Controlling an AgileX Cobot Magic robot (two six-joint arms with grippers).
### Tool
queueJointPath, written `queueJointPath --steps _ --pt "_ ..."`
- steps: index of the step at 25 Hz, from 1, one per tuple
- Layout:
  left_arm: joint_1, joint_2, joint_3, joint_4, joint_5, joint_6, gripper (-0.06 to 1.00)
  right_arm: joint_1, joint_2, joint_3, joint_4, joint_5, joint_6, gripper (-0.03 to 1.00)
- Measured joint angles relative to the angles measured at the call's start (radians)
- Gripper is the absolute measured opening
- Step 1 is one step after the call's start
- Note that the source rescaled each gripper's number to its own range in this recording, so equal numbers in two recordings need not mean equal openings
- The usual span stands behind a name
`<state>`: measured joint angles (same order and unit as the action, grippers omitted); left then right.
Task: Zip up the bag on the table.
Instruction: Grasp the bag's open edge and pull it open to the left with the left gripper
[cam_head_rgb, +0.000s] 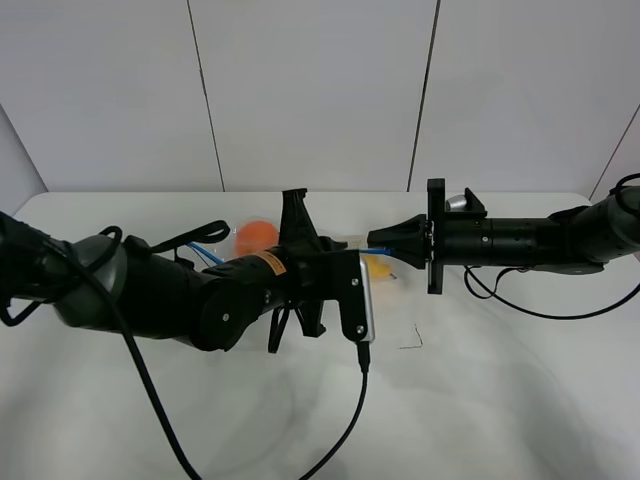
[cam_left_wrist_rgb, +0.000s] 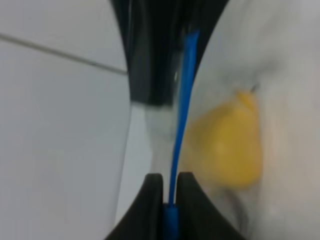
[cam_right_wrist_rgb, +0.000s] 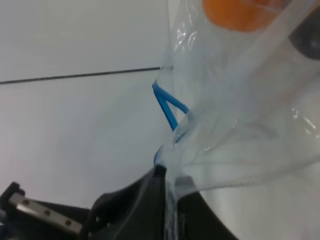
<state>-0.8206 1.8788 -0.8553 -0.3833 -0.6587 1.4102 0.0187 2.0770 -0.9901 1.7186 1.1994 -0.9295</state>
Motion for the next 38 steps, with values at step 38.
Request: queueJointPath --steps 38 --pt "0.483 -0.037 0.004 -0.043 0.008 0.037 0.00 0.000 0.000 -0.004 0.022 -0.001 0.000 0.00"
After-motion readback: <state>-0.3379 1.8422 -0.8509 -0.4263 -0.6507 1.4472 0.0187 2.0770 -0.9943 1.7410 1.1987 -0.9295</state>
